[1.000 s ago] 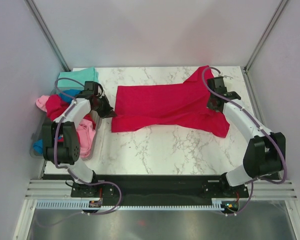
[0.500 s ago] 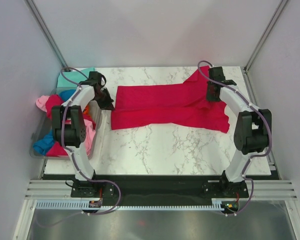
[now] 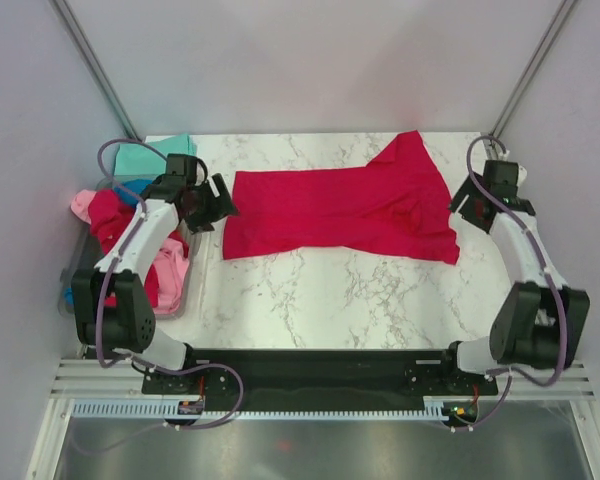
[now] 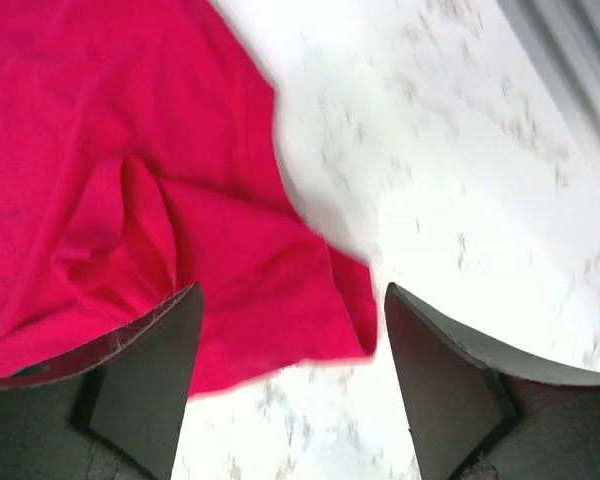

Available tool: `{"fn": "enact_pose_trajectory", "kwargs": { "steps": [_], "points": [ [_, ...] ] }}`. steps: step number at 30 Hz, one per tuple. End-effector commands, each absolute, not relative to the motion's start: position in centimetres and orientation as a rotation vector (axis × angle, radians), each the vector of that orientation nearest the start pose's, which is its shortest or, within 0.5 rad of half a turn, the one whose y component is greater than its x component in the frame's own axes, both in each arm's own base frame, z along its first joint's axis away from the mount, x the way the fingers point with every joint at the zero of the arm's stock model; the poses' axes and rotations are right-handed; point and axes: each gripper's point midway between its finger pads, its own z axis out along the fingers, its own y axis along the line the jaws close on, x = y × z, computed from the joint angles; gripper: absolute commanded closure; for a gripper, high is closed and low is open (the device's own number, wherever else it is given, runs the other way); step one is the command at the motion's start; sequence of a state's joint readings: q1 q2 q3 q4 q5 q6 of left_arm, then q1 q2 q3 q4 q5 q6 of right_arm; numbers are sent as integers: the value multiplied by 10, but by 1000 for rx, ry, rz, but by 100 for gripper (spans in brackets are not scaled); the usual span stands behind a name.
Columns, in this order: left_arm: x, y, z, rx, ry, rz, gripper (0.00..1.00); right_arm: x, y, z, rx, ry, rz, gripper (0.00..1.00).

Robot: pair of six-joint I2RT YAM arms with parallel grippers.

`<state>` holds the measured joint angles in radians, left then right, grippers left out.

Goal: Fold and stack the t-shirts
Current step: Fold the tshirt

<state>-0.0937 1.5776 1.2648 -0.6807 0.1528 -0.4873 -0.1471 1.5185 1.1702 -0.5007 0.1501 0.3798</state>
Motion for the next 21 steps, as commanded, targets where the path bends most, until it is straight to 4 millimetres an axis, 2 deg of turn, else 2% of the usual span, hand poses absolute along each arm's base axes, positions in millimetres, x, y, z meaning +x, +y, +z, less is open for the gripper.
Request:
{"fn": "enact_pose_trajectory", "kwargs": {
  "steps": [1,2,3,5,6,7,13,21],
  "points": [
    [355,-70,131,-591,2482,-387,14,355,-42,134,812,2231,111,19],
    [351,-71,126,-607,2478,-395,14,338,-34,119,830,2254,149,19],
    [343,-69,111,-634,2489,-392,14,331,-32,113,841,2257,166,19],
    [338,-72,108,-671,2456,-431,15,321,-26,99,840,2262,221,19],
    [335,-72,100,-679,2444,-441,16,318,-30,95,854,2265,221,19],
    [334,-73,97,-695,2432,-456,18,319,-32,95,853,2259,221,20],
    [334,-75,79,-761,2394,-501,18,324,-40,88,863,2233,225,20],
    [334,-75,51,-828,2423,-492,18,322,-43,44,929,2295,229,22]
  ]
}}
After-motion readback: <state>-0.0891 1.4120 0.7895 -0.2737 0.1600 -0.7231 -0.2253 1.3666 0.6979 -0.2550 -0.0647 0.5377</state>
